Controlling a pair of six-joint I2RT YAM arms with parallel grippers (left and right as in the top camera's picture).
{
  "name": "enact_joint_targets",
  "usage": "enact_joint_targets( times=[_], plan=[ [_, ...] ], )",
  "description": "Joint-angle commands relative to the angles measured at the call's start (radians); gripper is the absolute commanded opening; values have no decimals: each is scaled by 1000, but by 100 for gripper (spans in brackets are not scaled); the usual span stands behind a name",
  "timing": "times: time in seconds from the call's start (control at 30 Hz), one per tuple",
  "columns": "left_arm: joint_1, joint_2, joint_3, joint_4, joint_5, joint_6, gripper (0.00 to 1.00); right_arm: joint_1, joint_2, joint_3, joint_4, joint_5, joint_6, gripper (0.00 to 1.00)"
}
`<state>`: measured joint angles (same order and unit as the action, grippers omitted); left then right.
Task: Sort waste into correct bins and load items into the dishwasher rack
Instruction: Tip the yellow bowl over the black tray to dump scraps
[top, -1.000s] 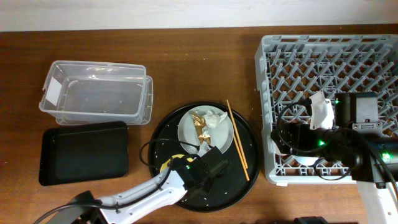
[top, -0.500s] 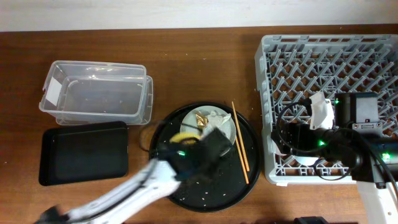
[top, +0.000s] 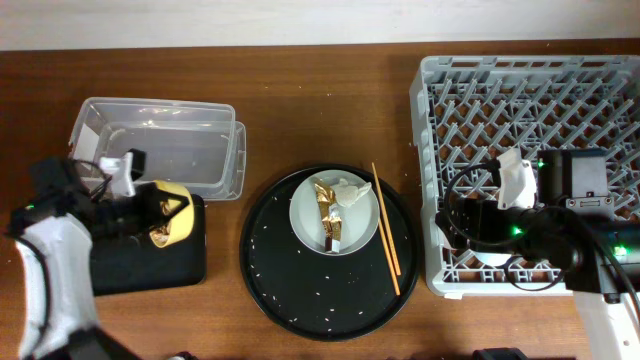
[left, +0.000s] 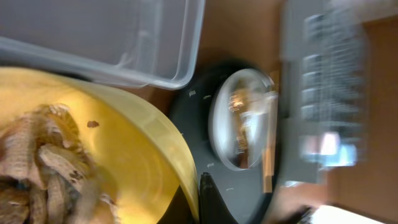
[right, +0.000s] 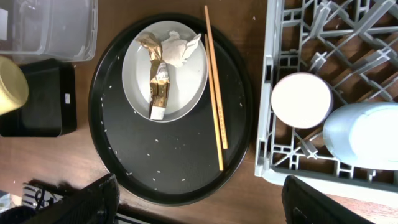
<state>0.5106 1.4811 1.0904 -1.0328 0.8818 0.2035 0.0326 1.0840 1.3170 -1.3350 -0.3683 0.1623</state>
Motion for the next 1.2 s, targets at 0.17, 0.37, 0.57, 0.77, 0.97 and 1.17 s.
enact_joint_targets(
  times=[0.17,0.37,0.57,0.77,0.97,1.17],
  plan=[
    [278,206,-13,-132,453,218,0,6,3,12,-4,-5,11,84],
    [378,297,-188,-127,585,304,0,6,3,12,-5,-5,11,83],
    [382,311,-200,-126,608,337,0,6,3,12,-5,-5,10,84],
    [250,259,-56,-478,605,692,0,6,3,12,-4,-5,10,84],
    [203,232,-24,-498,588,741,0,6,3,12,6,-6,10,85],
    [101,214,-20,-605,588,866,0,6,3,12,14,-6,11,85]
  ],
)
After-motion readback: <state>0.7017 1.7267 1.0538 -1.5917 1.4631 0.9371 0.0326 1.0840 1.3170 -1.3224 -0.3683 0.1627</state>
